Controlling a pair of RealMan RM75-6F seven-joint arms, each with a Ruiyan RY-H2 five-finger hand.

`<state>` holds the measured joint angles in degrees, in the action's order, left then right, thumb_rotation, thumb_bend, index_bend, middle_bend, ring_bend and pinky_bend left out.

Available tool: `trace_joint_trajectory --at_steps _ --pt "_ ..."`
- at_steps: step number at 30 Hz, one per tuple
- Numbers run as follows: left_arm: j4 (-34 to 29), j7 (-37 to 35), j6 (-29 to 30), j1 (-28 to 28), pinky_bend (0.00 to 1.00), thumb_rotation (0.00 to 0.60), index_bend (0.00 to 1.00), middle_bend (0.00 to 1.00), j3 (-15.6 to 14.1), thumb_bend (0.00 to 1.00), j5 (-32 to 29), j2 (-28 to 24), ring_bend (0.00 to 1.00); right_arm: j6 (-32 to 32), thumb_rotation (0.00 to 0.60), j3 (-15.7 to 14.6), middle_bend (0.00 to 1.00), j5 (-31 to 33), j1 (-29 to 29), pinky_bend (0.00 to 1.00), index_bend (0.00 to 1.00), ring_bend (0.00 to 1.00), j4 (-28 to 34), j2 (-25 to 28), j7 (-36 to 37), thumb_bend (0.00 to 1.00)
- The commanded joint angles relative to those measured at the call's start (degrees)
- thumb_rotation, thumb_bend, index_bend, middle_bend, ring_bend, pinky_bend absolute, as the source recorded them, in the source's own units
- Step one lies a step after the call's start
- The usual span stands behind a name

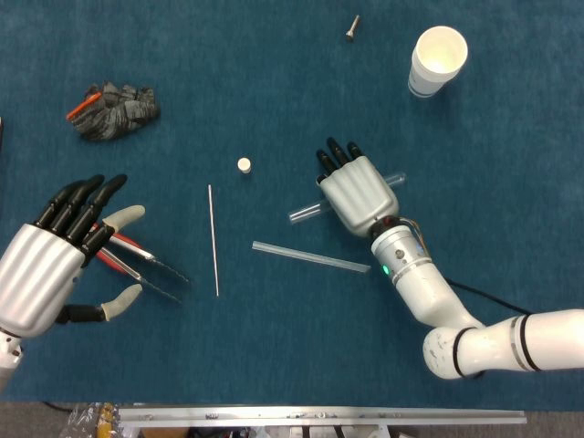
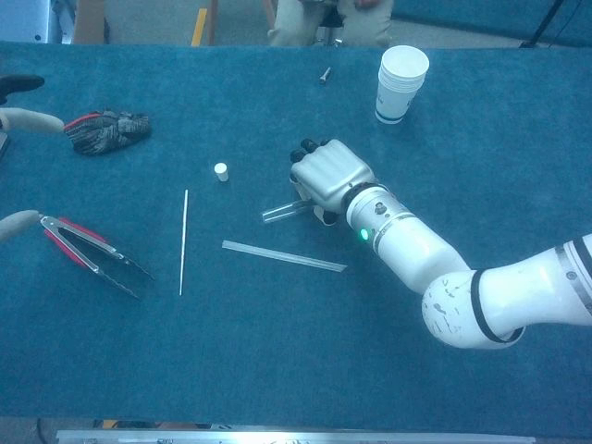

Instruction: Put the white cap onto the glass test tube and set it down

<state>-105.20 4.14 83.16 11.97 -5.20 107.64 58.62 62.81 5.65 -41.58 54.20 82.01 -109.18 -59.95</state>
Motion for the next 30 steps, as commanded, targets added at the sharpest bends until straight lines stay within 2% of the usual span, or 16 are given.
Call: trace_joint_trajectory --at_steps 1,6,11,14,16,19,25,30 --pt "-0.06 0.09 -0.12 0.09 0.00 0.317 0.17 0.00 0.08 0.26 -0.05 0.01 0.00 0.31 0.600 0.27 0.16 -0.72 -0.35 0.23 0.50 0.02 0.20 0.31 0.74 0.39" --pt "-0.08 0.19 -0.49 0.35 0.00 0.316 0.17 0.00 0.43 0.26 -0.69 -0.14 0.00 1.13 0.600 1.50 0.19 -2.31 -1.29 0.25 0.54 0.04 2.16 2.26 3.36 0.44" --pt "-0.25 -0.98 -0.92 1.01 0.00 0.321 0.17 0.00 1.36 0.26 -2.29 -1.02 0.00 2.47 0.600 2.68 0.21 -4.39 -2.44 0.27 0.57 0.05 6.71 6.54 5.76 0.46" --pt "-0.55 -2.06 -1.34 1.67 0.00 0.344 0.17 0.00 2.18 0.26 -3.56 -2.03 0.00 3.49 0.600 3.68 0.21 -4.91 -3.33 0.27 0.58 0.06 10.01 9.69 7.17 0.47" --pt "-0.72 -2.66 -1.86 2.28 0.00 0.380 0.18 0.00 2.78 0.26 -4.32 -2.66 0.00 4.12 0.600 4.33 0.22 -5.31 -3.89 0.27 0.59 0.06 12.19 11.64 8.18 0.47" --pt "-1.31 -4.70 -3.35 3.63 0.00 0.509 0.19 0.01 3.61 0.26 -5.61 -3.45 0.00 5.20 0.600 5.26 0.22 -5.97 -4.79 0.27 0.60 0.06 15.75 15.10 9.51 0.47" --pt "-1.96 -10.82 -7.12 6.82 0.00 0.591 0.19 0.05 4.97 0.26 -7.93 -3.13 0.00 6.18 0.600 6.18 0.22 -5.57 -5.71 0.27 0.60 0.06 21.30 21.14 9.79 0.47" --pt "0.04 -11.39 -10.01 9.46 0.00 0.600 0.21 0.09 6.29 0.26 -8.95 -0.74 0.00 6.29 0.600 6.40 0.22 -4.82 -6.18 0.27 0.60 0.06 24.91 25.08 10.08 0.47"
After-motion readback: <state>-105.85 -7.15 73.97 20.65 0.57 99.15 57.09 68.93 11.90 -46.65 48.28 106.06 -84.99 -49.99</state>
